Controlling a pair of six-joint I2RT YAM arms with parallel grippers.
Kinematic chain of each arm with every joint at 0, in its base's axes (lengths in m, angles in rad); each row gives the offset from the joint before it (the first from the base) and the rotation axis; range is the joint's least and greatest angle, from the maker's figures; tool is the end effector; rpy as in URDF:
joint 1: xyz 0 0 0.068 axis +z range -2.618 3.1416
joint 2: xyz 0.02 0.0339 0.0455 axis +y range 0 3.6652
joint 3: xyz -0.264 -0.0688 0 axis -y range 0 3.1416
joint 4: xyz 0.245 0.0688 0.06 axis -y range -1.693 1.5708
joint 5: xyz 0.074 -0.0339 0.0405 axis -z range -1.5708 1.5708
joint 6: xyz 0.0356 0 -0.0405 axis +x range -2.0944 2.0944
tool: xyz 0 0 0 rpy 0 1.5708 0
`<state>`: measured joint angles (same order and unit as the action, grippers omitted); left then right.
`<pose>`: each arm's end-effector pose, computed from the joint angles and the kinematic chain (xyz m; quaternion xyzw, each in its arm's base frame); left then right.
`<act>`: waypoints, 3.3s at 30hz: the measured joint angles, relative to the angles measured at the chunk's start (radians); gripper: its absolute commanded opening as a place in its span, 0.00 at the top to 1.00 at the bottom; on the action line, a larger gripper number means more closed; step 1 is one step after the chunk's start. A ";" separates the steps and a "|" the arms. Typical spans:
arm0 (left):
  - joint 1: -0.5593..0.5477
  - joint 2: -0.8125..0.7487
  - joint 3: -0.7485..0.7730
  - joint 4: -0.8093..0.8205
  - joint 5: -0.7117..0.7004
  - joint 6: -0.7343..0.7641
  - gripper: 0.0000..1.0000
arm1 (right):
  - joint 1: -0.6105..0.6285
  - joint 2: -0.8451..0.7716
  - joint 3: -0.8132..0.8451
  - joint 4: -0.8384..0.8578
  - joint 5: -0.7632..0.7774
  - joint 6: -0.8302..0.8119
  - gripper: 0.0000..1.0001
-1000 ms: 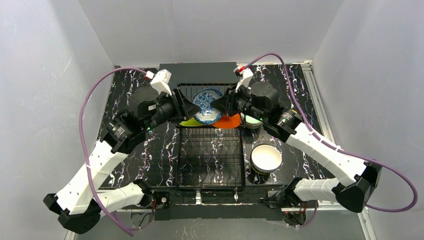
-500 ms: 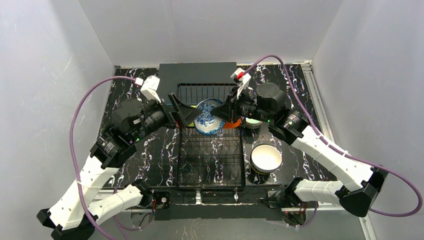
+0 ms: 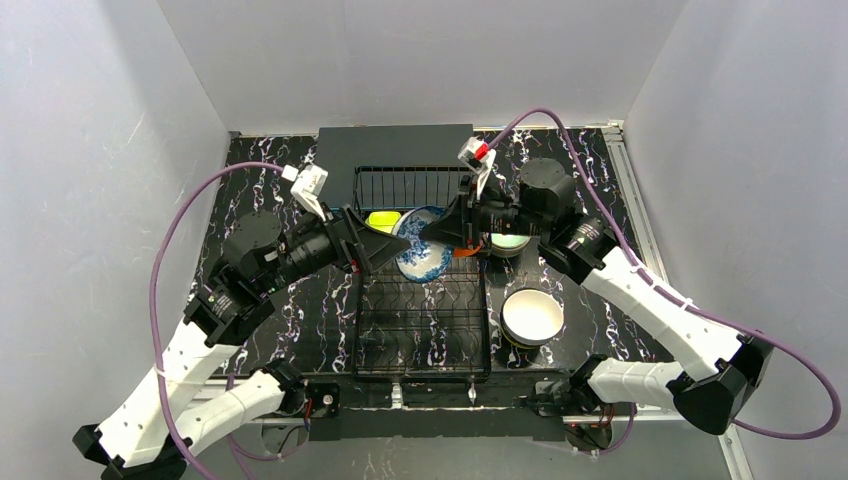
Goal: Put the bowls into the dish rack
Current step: Adjust the bowl.
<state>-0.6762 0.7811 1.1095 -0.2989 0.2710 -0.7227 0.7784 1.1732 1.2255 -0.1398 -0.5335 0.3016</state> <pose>0.1136 -0.1034 0.4384 0.0808 0.6923 -0.5297 0.4834 0.1750 0.1979 0.4205 -0.3410 0.6491 0.5017 0.4590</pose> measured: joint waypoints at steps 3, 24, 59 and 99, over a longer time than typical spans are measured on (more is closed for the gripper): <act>0.000 -0.006 -0.008 0.005 0.010 -0.003 0.06 | -0.005 0.000 -0.013 0.015 -0.020 0.009 0.99; -0.025 0.208 0.254 -0.332 -0.098 0.063 0.52 | -0.013 0.045 0.043 -0.141 0.119 0.041 0.99; -0.127 0.148 0.178 -0.368 -0.338 0.097 1.00 | -0.013 -0.037 0.080 -0.109 0.103 0.137 0.02; -0.141 0.148 0.124 -0.119 -0.311 0.121 1.00 | -0.023 -0.034 -0.042 0.146 -0.104 0.450 0.53</act>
<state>-0.8173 0.9287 1.2339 -0.4183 -0.0395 -0.6022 0.7551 1.1393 1.1831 0.0063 -0.6373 0.7517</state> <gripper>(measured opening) 0.077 0.709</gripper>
